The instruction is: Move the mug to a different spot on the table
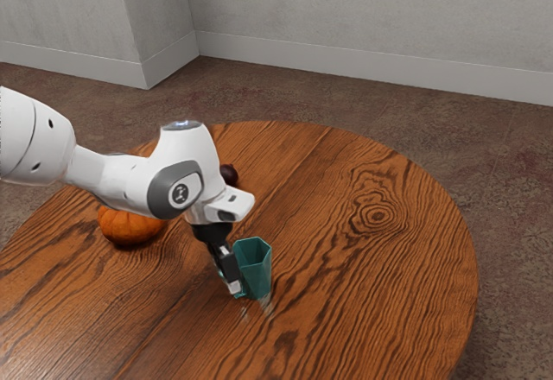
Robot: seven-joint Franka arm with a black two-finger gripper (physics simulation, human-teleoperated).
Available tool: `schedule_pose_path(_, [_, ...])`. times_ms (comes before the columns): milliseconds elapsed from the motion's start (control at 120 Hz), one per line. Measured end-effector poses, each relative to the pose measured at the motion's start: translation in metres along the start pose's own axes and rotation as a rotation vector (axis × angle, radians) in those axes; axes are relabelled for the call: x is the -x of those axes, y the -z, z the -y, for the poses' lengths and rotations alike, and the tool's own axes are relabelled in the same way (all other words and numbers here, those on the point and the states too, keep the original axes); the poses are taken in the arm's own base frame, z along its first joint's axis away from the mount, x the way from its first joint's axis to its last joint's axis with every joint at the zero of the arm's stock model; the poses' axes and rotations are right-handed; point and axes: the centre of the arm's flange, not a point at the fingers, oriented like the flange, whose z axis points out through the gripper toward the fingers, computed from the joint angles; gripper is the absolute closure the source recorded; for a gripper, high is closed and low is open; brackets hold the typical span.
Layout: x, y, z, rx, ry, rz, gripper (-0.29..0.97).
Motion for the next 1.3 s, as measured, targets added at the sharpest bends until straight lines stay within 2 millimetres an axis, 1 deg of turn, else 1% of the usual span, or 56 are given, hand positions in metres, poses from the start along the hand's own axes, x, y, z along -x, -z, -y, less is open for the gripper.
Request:
schedule_pose_path(75, [-0.002,-0.005,0.002,-0.005,-0.001,-0.015,0.14])
schedule_pose_path(242, [-0.003,-0.006,0.004,-0.021,0.002,-0.036,0.38])
schedule_pose_path(375, [-0.003,-0.007,0.001,-0.026,0.001,-0.045,0.44])
schedule_pose_path(542, [-0.007,-0.004,-0.006,-0.050,-0.010,-0.089,0.53])
schedule_pose_path(675, [-0.015,0.007,-0.010,-0.092,-0.021,-0.151,0.61])
schedule_pose_path(750, [-0.018,0.019,-0.011,-0.124,-0.025,-0.191,0.62])
schedule_pose_path(875, [-0.018,0.041,-0.005,-0.176,-0.013,-0.249,0.66])
schedule_pose_path(925, [-0.013,0.050,-0.002,-0.197,-0.003,-0.263,0.67])
schedule_pose_path(1058, [0.012,0.061,0.012,-0.237,0.048,-0.275,0.68])
schedule_pose_path(1175, [0.035,0.059,0.026,-0.248,0.098,-0.265,0.72])
schedule_pose_path(1300, [0.059,0.045,0.037,-0.233,0.159,-0.242,0.73])
